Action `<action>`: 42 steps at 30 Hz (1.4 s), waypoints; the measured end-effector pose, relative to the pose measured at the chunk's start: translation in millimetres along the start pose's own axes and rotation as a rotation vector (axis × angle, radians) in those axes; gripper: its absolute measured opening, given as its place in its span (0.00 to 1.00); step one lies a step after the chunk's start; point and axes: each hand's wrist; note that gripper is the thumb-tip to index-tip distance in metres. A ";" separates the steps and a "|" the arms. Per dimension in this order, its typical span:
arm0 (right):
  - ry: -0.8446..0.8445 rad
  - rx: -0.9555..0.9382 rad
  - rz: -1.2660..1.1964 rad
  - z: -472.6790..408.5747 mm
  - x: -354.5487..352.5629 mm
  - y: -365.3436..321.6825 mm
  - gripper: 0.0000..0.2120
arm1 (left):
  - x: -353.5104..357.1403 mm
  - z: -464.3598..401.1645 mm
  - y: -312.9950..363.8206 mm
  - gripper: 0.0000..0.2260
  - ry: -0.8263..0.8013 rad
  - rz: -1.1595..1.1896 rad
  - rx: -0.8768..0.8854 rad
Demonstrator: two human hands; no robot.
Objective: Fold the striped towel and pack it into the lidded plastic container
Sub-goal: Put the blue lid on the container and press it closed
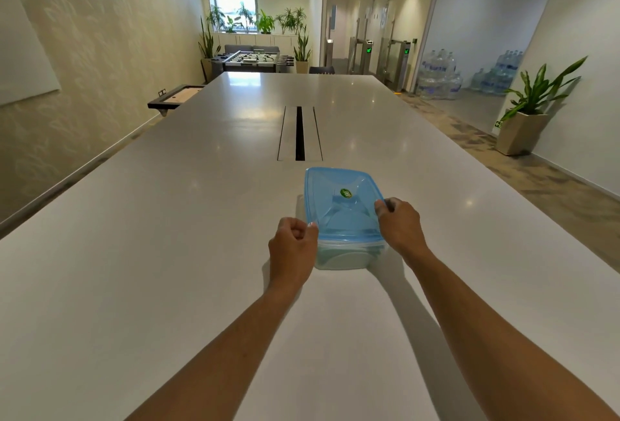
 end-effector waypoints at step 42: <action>-0.551 0.428 -0.449 -90.6 19.9 -2.3 0.13 | 39.9 -122.0 -57.3 0.12 -0.259 0.366 -0.425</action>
Point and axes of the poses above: each hand's wrist, its own z-axis away from the middle knuckle, its own x-axis out of the palm, y = z × x, and after that the axes turned 15 degrees about x, right-handed
